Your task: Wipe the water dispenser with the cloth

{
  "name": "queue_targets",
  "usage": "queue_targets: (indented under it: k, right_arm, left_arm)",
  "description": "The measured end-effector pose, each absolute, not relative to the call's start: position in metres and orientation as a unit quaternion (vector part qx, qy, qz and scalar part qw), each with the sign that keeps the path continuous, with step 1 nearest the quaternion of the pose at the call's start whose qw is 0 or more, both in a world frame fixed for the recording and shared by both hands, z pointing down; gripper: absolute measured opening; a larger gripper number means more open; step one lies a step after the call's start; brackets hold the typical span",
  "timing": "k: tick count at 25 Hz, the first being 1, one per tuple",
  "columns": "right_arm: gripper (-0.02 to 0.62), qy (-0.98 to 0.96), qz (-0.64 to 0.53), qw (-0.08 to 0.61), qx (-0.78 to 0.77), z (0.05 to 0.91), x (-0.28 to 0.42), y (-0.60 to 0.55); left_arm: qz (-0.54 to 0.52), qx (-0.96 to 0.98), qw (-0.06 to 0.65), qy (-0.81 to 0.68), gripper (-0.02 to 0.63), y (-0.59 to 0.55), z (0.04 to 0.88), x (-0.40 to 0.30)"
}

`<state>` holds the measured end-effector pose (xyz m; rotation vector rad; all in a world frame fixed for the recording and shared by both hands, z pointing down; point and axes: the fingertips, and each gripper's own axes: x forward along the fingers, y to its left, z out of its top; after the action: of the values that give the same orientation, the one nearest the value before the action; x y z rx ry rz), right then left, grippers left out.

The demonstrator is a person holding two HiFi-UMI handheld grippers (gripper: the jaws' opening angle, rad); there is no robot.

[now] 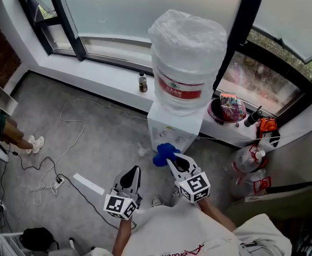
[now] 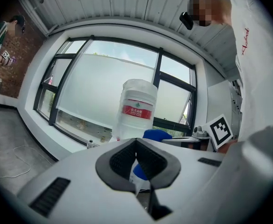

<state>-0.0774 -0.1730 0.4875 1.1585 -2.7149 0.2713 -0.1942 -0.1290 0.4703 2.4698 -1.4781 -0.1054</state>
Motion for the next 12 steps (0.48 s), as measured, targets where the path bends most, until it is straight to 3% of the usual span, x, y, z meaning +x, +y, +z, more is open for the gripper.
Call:
queue_targets:
  k: [12]
  right_arm:
    - [0.054, -0.899, 0.163, 0.131, 0.384, 0.561, -0.054, -0.169]
  left_arm:
    - [-0.009, 0.837, 0.183, -0.515, 0.012, -0.156, 0.516, -0.175]
